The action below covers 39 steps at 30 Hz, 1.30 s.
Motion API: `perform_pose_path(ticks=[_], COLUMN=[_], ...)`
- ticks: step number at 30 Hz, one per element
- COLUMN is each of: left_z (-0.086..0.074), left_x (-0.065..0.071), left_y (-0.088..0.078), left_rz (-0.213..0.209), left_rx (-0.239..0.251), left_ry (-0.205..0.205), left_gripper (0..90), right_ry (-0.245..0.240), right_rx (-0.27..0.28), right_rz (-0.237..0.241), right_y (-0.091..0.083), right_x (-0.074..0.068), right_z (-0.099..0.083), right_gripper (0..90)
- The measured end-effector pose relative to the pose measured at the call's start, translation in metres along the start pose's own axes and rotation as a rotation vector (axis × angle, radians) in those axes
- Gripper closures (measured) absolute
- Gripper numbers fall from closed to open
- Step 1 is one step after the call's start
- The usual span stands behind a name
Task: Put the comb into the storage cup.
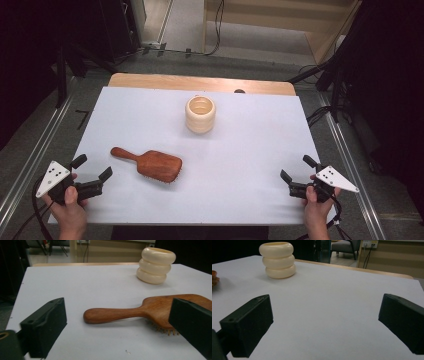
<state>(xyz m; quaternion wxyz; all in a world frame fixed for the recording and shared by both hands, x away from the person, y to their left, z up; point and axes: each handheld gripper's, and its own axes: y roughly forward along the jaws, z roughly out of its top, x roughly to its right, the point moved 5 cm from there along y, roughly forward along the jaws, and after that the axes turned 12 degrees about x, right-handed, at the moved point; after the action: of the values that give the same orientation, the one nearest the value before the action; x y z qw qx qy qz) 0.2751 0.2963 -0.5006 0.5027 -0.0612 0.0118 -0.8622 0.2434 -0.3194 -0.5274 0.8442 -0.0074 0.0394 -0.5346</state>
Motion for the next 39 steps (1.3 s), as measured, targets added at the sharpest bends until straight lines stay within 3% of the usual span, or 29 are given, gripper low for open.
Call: perform_pose_path(ticks=[1, 2, 8, 10, 13, 16, 20, 21, 22, 23, 24, 30, 39], left_z=[0.001, 0.004, 0.015, 0.021, 0.026, 0.031, 0.038, 0.039, 0.040, 0.042, 0.045, 0.052, 0.058], left_x=[0.001, 0.001, 0.008, 0.012, 0.015, 0.018, 0.017, 0.016, 0.016, 0.016, 0.017, 0.019, 0.010], left_y=[0.000, -0.001, -0.003, -0.004, -0.003, -0.001, 0.004, 0.005, 0.006, 0.008, 0.010, 0.020, 0.047], left_rz=[-0.011, -0.015, -0.055, -0.106, -0.107, -0.101, -0.065, -0.069, -0.074, -0.082, -0.074, -0.113, -0.162], left_rx=[0.004, 0.006, 0.006, 0.019, 0.013, -0.009, -0.035, -0.043, -0.047, -0.055, -0.062, -0.114, -0.210], left_ry=[-0.006, -0.003, -0.039, -0.072, -0.055, -0.037, -0.022, -0.034, -0.038, -0.031, -0.003, 0.023, 0.014], left_gripper=[4.5, 14.3, 15.3, 16.3, 16.6, 24.7, 39.7, 48.1, 48.1, 54.1, 67.9, 90.0, 90.0], right_ry=[0.000, 0.000, -0.008, -0.006, -0.009, -0.011, -0.010, -0.010, -0.010, -0.010, -0.016, -0.023, -0.035], right_rx=[0.000, -0.002, -0.006, -0.009, -0.014, -0.017, -0.016, -0.017, -0.017, -0.017, -0.019, -0.028, -0.031], right_rz=[0.000, -0.002, 0.004, 0.001, 0.000, -0.003, -0.003, 0.000, 0.000, 0.000, 0.010, 0.013, 0.013], right_y=[0.000, 0.000, 0.000, 0.000, 0.001, 0.001, 0.001, 0.001, 0.001, 0.001, 0.002, 0.002, 0.003], right_x=[0.000, -0.001, -0.001, -0.002, -0.003, -0.003, -0.004, -0.003, -0.003, -0.004, -0.004, -0.005, -0.006], right_z=[0.000, 0.000, 0.000, 0.000, -0.001, -0.001, -0.001, -0.001, -0.001, -0.001, -0.001, -0.001, -0.002], right_gripper=[0.0, 0.0, 0.0, 0.0, 0.0, 0.0, 0.0, 0.0, 0.0, 0.0, 0.0, 0.0, 0.0])
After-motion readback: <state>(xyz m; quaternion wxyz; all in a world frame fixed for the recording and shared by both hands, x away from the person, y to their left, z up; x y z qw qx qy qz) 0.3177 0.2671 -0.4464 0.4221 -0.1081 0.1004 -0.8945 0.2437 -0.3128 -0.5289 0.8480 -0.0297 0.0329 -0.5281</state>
